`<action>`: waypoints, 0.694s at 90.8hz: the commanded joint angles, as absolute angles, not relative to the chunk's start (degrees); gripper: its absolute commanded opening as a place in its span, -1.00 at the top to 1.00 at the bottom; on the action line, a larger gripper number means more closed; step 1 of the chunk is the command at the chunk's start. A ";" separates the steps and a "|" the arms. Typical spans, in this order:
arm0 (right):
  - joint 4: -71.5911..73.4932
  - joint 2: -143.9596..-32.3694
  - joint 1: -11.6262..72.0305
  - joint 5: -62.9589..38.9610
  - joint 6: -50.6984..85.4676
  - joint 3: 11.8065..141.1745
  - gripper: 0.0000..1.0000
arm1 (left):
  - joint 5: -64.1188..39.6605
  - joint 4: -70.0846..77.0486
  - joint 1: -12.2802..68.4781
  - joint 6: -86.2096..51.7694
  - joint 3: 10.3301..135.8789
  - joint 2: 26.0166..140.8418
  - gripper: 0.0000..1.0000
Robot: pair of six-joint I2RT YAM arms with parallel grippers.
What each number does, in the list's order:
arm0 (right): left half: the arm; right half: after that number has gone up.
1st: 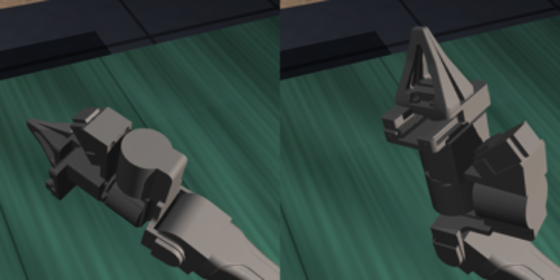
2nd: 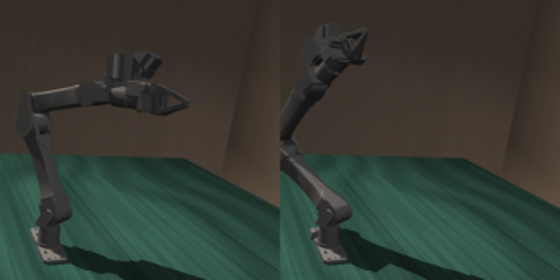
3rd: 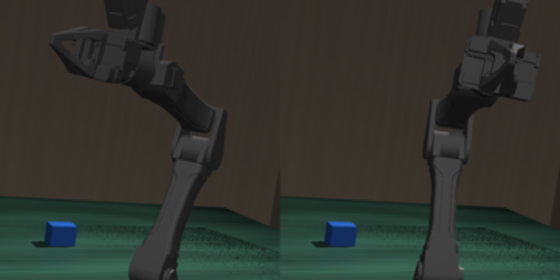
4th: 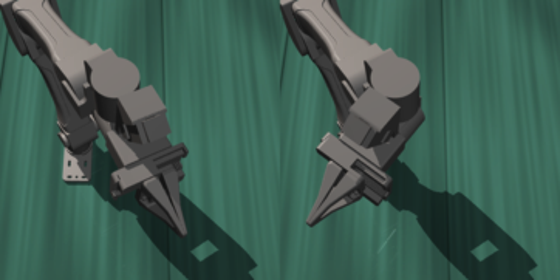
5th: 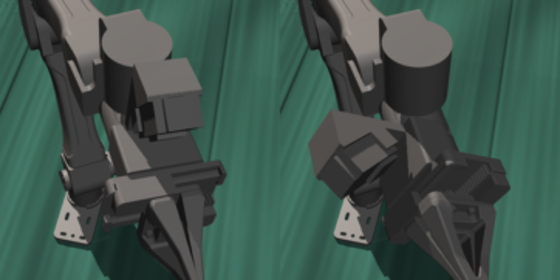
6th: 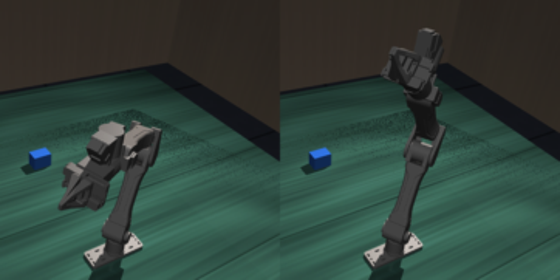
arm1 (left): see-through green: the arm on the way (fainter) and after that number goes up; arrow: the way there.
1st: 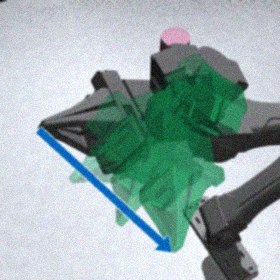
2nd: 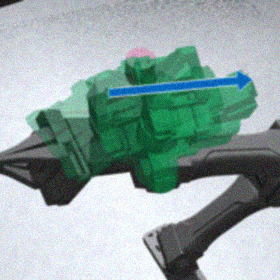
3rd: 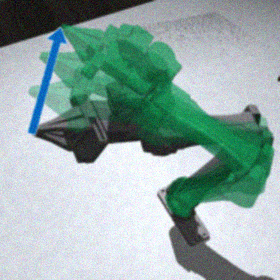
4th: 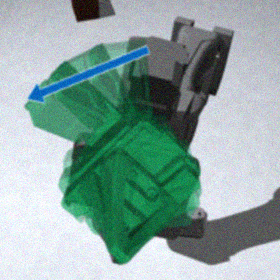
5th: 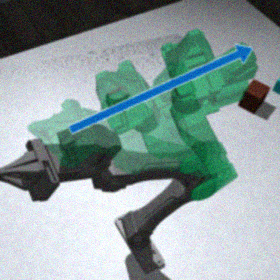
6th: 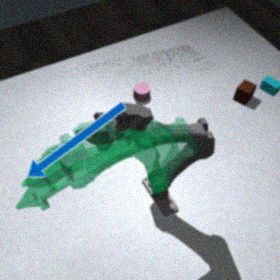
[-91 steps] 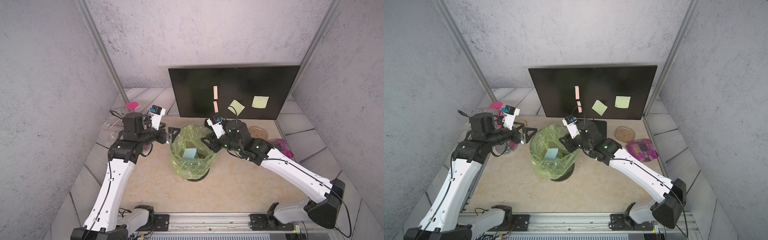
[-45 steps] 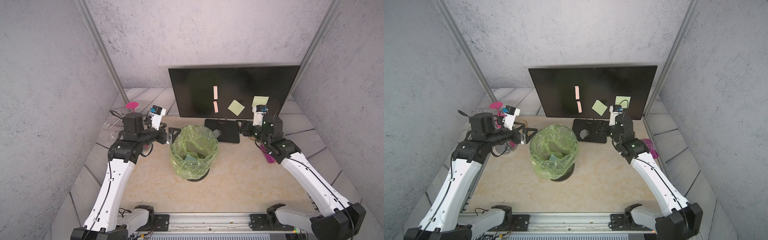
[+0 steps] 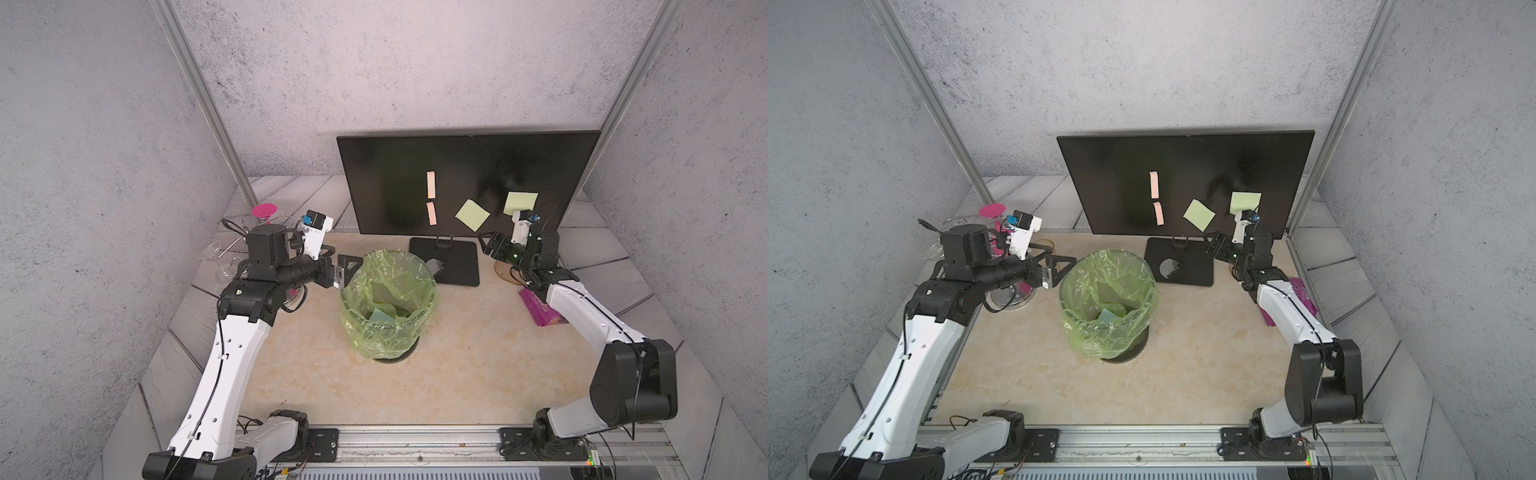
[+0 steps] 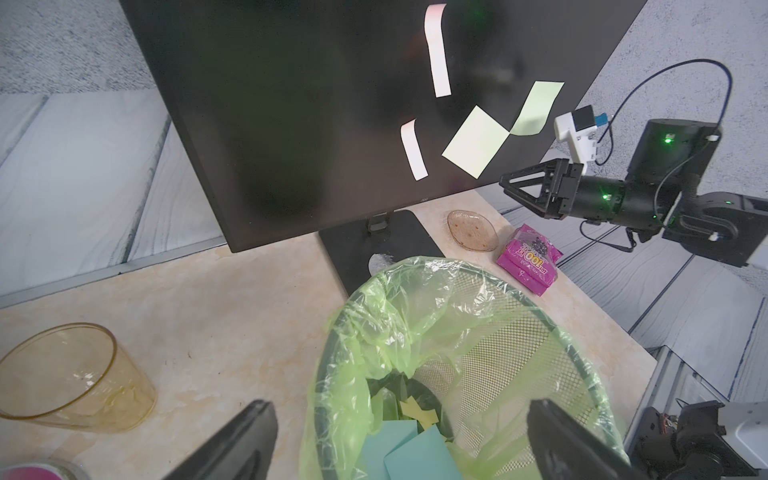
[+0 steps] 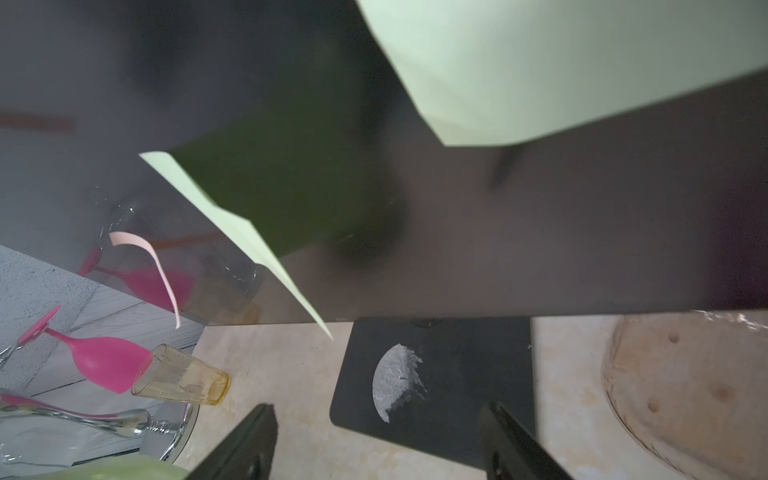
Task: Remove the sticky note from the monitor
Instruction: Tear off the sticky note from the monitor.
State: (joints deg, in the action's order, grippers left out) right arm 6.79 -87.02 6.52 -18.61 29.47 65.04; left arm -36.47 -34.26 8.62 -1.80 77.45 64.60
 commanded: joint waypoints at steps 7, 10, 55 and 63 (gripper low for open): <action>16.83 -91.41 6.48 -25.48 27.74 68.91 -0.59 | -37.19 -34.01 8.00 -0.84 76.82 64.25 -0.99; 17.27 -91.99 6.51 -25.79 27.89 69.43 -0.59 | -37.18 -34.01 7.93 -0.80 76.78 64.33 -0.99; 21.99 -97.20 6.81 -26.89 29.80 73.61 0.08 | -37.18 -33.93 7.91 -0.88 76.48 64.42 -1.00; 22.14 -97.23 6.95 -27.22 29.54 73.65 0.31 | -37.27 -33.93 7.91 -0.81 76.55 64.42 -1.00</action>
State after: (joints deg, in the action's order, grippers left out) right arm 20.36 -96.68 6.70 -25.80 29.65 72.05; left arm -36.47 -34.33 8.36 -1.48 76.88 64.60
